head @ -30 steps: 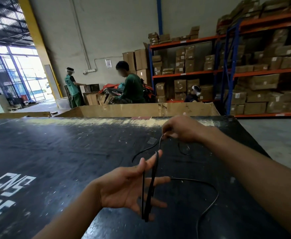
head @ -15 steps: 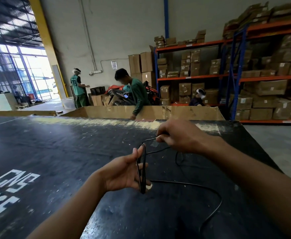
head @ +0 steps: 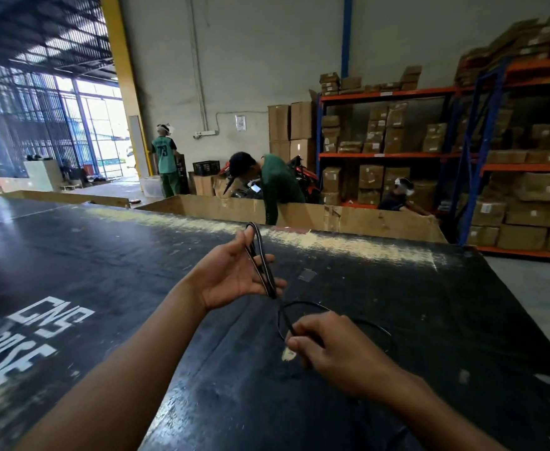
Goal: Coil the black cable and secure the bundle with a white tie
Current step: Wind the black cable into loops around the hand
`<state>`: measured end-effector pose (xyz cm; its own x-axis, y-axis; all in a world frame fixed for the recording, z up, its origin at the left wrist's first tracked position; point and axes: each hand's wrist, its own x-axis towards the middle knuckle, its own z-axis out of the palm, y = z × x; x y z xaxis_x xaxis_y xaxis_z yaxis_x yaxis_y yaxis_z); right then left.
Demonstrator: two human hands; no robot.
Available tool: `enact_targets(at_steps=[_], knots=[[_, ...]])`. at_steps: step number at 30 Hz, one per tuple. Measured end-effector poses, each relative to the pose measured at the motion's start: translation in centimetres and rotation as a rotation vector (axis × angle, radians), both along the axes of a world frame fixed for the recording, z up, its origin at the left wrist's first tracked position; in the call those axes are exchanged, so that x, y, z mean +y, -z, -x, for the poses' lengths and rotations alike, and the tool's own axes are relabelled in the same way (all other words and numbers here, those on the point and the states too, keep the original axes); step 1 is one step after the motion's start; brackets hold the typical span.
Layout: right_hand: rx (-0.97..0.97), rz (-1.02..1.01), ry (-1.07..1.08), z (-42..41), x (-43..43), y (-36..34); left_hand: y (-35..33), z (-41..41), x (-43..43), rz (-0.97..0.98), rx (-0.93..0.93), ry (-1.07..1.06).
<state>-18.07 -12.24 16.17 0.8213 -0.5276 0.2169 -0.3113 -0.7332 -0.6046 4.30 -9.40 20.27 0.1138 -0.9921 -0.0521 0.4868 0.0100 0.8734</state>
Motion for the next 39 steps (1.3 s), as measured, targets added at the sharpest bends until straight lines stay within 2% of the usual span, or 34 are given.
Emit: enact_targets(at_steps=[7,13,20,26,39], knots=[[0.011,-0.159,-0.006,-1.0,-0.4,4.4,0.0,0.5,0.9,0.038,0.033,0.123],[0.09,-0.221,-0.049,-2.3,-3.0,5.5,0.8,1.9,1.7,0.075,0.093,0.388],[0.182,-0.037,-0.014,-2.7,-7.0,1.9,2.3,3.5,3.6,0.028,0.003,0.653],[0.196,0.222,0.125,-2.7,-9.6,-2.4,3.4,4.1,4.7,-0.078,-0.035,0.709],[0.107,0.525,0.184,-2.4,-7.0,-8.5,5.2,2.9,3.5,-0.243,-0.124,0.511]])
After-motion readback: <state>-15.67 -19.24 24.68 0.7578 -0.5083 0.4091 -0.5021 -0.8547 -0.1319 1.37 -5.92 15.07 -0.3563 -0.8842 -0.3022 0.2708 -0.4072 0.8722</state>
